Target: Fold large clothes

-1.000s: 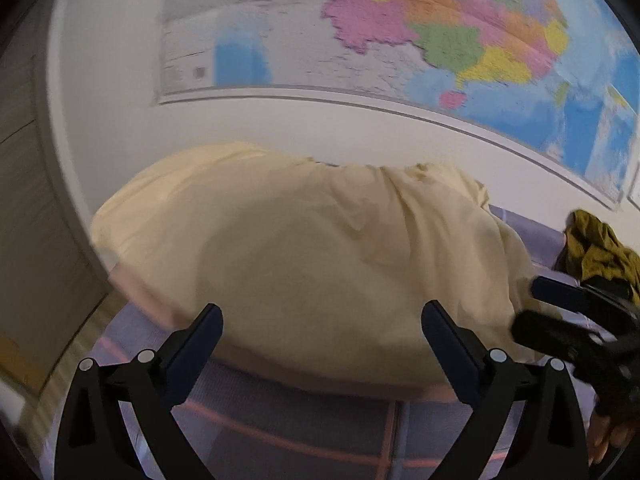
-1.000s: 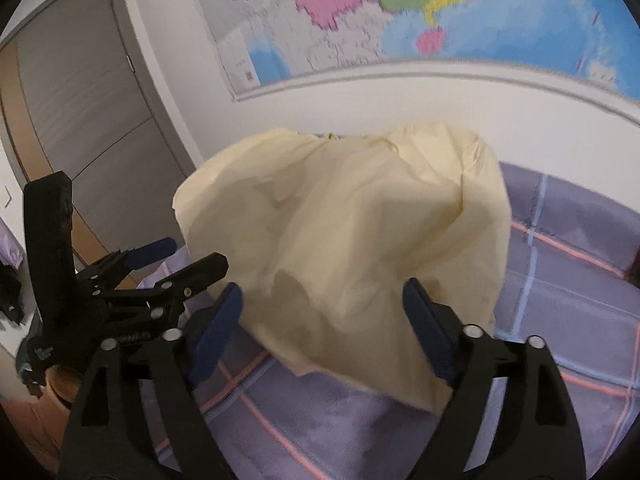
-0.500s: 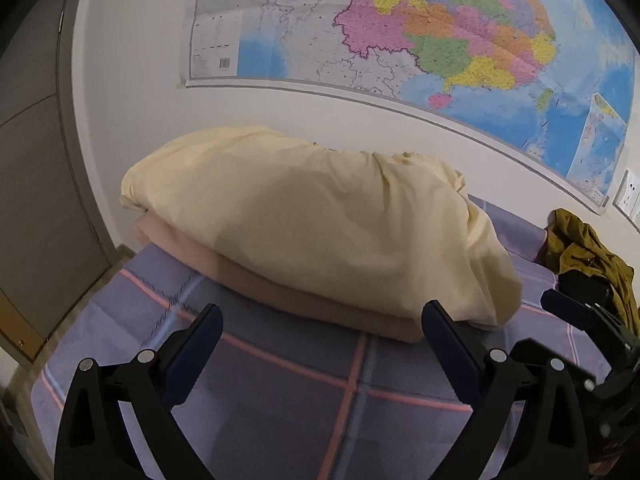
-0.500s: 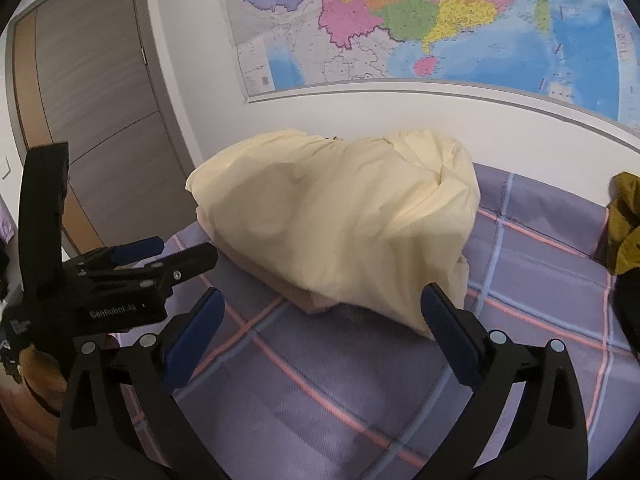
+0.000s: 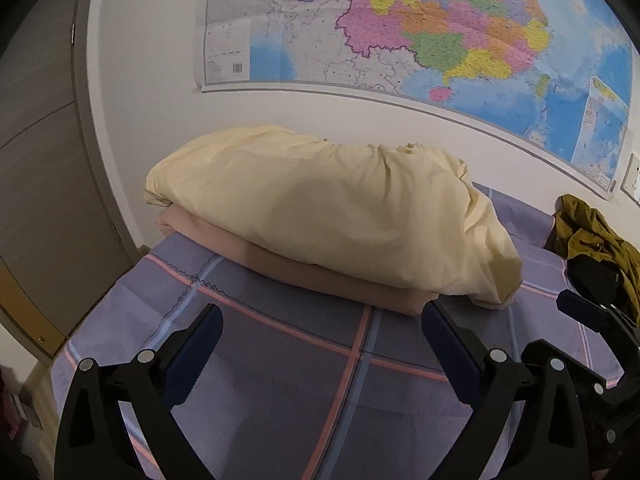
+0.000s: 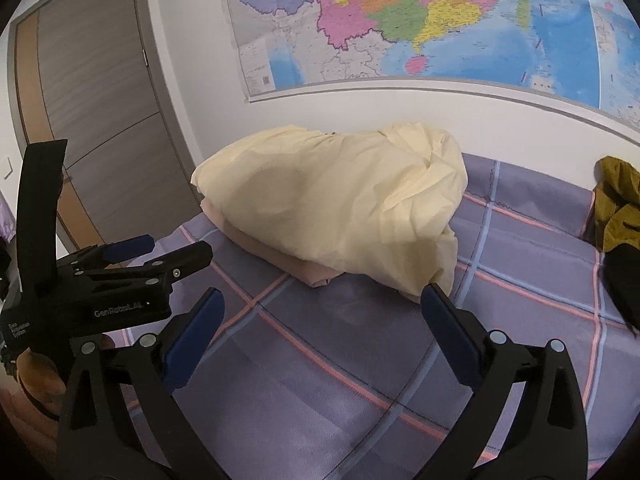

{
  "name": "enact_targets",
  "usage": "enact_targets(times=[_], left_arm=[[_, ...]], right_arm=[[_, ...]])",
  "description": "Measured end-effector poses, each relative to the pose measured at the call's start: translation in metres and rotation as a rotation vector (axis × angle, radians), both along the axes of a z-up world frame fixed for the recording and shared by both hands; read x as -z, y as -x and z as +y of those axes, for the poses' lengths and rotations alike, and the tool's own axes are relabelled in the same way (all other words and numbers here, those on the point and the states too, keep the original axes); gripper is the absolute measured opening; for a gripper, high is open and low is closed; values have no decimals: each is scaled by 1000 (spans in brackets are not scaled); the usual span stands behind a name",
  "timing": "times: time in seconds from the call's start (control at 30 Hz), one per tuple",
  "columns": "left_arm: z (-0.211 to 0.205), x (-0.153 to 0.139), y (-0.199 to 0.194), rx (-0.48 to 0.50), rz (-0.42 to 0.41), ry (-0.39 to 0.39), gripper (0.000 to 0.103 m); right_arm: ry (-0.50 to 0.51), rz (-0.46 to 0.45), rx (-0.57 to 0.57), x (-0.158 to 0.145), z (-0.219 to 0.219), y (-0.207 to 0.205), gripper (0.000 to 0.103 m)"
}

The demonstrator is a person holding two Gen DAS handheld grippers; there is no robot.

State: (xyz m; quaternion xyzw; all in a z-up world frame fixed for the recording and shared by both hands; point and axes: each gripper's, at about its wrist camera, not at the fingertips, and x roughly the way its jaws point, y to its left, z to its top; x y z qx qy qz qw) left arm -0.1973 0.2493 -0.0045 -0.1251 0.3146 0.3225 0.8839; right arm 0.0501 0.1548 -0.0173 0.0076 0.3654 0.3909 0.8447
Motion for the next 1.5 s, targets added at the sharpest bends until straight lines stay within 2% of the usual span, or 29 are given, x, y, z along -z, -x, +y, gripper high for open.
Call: enact_targets(times=[0.3, 1.5], left_arm=[[-12, -3, 5, -3, 0, -29, 96], [-26, 2, 10, 7, 22, -23, 96]], right_arm=[[-7, -3, 1, -2, -4, 7, 97], [-18, -15, 8, -10, -13, 16, 97]])
